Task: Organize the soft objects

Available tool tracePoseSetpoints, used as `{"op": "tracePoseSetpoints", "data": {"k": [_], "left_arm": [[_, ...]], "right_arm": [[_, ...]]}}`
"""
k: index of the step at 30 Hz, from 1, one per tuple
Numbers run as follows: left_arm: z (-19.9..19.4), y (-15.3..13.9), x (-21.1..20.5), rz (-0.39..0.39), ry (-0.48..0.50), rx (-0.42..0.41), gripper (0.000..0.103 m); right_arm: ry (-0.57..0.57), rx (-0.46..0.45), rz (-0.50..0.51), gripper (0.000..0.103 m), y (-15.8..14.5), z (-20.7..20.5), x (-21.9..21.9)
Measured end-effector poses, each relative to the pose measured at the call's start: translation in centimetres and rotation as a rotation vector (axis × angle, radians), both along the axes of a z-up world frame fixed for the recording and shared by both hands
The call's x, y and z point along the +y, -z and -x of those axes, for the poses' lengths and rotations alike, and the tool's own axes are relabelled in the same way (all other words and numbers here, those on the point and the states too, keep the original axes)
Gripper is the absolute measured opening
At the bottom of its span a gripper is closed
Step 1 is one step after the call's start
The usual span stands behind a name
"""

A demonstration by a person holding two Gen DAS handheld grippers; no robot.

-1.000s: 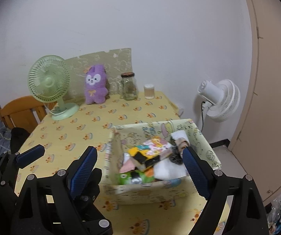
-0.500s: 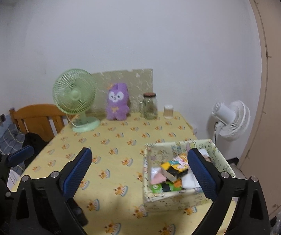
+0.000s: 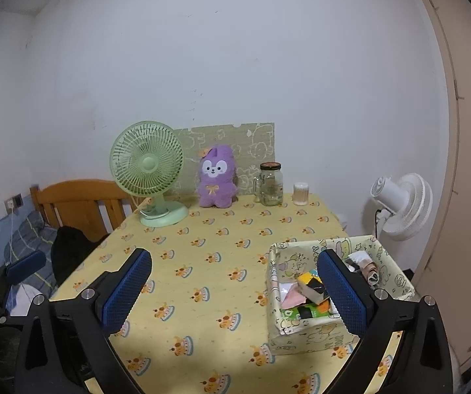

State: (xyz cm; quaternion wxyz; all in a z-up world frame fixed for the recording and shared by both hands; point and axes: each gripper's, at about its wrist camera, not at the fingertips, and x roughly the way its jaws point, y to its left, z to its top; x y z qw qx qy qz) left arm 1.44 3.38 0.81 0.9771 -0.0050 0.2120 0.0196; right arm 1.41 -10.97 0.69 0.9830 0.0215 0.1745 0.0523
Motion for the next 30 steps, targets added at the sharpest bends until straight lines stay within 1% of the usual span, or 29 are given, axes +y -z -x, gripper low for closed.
{"op": "tracePoseSetpoints", "data": {"k": [6,10,30], "left_arm": [[0.4,-0.1,0.2,0.007,-0.010,-0.006,0.103],[0.3,0.1,0.1,-0.003,-0.014,-0.003,0.103],[0.4,0.0,-0.7,-0.015,0.002,-0.007,0.103]], "right_arm": [[0.012,-0.006,-0.005,0.103,-0.1,0.4,-0.5],[0.031,-0.007,0.001,0.103,0.1,0.3,-0.9],[0.066,0.000,-0.001,0.103,0.2,0.5,-2.0]]}}
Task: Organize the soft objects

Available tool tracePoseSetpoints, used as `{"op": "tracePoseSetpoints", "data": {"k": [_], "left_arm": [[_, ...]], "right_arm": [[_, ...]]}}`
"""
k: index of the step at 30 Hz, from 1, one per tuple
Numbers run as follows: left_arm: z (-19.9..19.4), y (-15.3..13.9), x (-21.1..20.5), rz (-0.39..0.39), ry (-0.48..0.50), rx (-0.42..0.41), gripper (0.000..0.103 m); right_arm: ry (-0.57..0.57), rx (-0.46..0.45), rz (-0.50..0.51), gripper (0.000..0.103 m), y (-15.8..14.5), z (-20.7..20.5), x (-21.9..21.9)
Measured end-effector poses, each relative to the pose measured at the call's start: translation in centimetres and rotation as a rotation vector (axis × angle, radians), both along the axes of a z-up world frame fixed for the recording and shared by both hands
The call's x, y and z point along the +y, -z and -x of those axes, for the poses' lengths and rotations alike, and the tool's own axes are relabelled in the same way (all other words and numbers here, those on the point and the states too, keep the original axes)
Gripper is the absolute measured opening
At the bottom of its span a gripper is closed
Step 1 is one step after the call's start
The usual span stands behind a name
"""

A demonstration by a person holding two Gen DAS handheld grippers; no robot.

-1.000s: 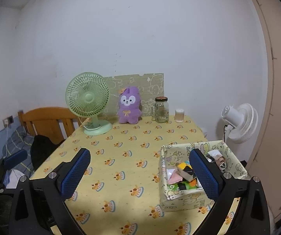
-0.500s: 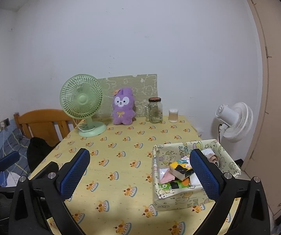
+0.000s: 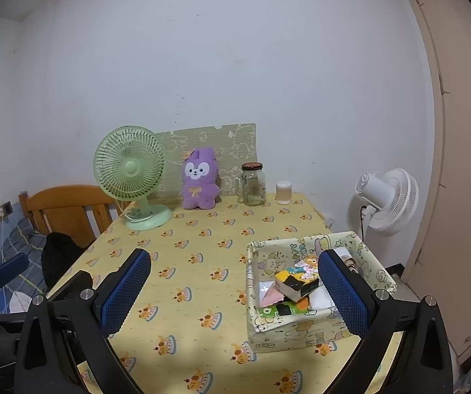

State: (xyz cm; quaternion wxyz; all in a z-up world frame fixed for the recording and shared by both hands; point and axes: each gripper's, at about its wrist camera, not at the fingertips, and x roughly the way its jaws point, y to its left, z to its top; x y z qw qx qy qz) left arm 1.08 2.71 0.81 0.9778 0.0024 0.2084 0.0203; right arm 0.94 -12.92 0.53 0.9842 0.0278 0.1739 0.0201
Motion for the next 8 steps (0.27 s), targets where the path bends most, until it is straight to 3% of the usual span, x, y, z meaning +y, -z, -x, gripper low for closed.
{"op": "tracePoseSetpoints", "data": {"k": [8], "left_arm": [[-0.57,0.22,0.10,0.003,0.005,0.005,0.103]], "right_arm": [[0.004,0.015,-0.005,0.103,0.22,-0.59,-0.03]]}}
